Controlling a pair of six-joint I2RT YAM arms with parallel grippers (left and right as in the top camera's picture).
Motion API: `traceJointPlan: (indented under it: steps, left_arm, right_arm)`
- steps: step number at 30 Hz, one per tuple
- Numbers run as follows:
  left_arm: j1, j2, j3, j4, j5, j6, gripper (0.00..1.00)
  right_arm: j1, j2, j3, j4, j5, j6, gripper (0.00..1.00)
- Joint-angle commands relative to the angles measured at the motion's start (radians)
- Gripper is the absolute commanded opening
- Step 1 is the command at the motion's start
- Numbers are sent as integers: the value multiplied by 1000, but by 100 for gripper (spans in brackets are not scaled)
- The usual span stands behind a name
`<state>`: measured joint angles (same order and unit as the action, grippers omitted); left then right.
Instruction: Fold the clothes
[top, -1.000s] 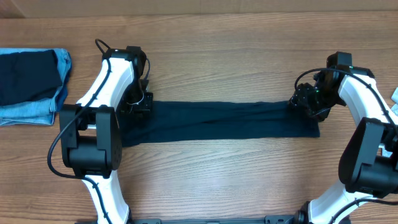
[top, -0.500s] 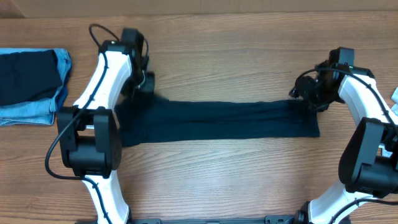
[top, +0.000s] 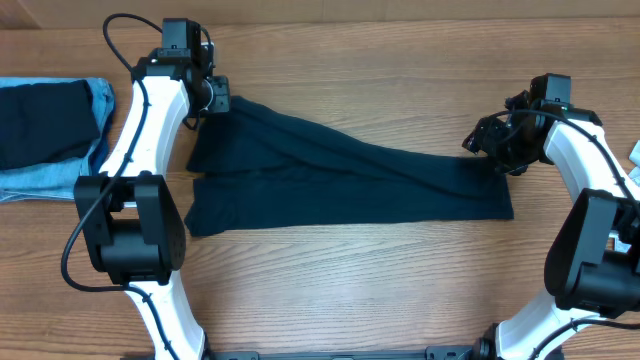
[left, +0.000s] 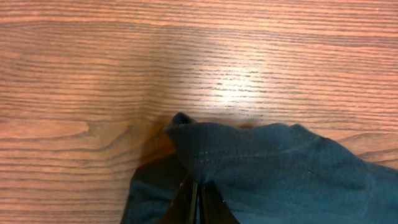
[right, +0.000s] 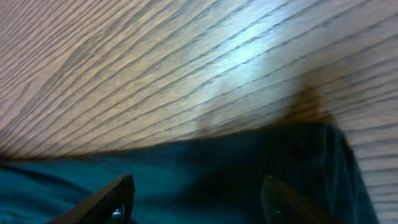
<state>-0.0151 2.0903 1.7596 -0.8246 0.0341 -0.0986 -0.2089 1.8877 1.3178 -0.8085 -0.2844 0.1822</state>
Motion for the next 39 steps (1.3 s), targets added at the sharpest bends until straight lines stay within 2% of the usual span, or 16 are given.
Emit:
traceJointPlan:
  steps: [1, 4, 7, 9, 14, 17, 22, 30, 35, 39]
  left_arm:
    - [3, -24, 23, 8, 11, 6, 4]
    - [2, -24, 23, 6, 16, 6, 4]
    - [2, -24, 23, 7, 27, 6, 4]
    - [2, -24, 23, 6, 40, 6, 4]
    - [2, -24, 23, 0, 45, 6, 4]
    - [2, -24, 23, -3, 45, 8, 4]
    - [2, -24, 23, -3, 45, 9, 4]
    - [2, -24, 23, -13, 45, 9, 4]
    - [2, -24, 23, -13, 45, 9, 4]
    - [2, -24, 23, -13, 45, 9, 4]
  right_arm:
    - [-5, -25, -2, 9, 35, -7, 70]
    - [-11, -25, -2, 5, 68, -6, 74]
    - [-18, -25, -3, -13, 82, -5, 74]
    - [-22, -25, -3, -10, 90, -3, 70]
    - [-32, -25, -3, -52, 196, 10, 66]
    - [-41, -25, -3, -125, 149, 12, 60]
    - [-41, -25, -3, -194, 86, 10, 56]
    - [-42, -25, -3, -161, 9, 5, 18]
    - [-41, -25, -2, -33, 0, 36, 6]
    - [-42, -25, -2, 123, 0, 35, 5]
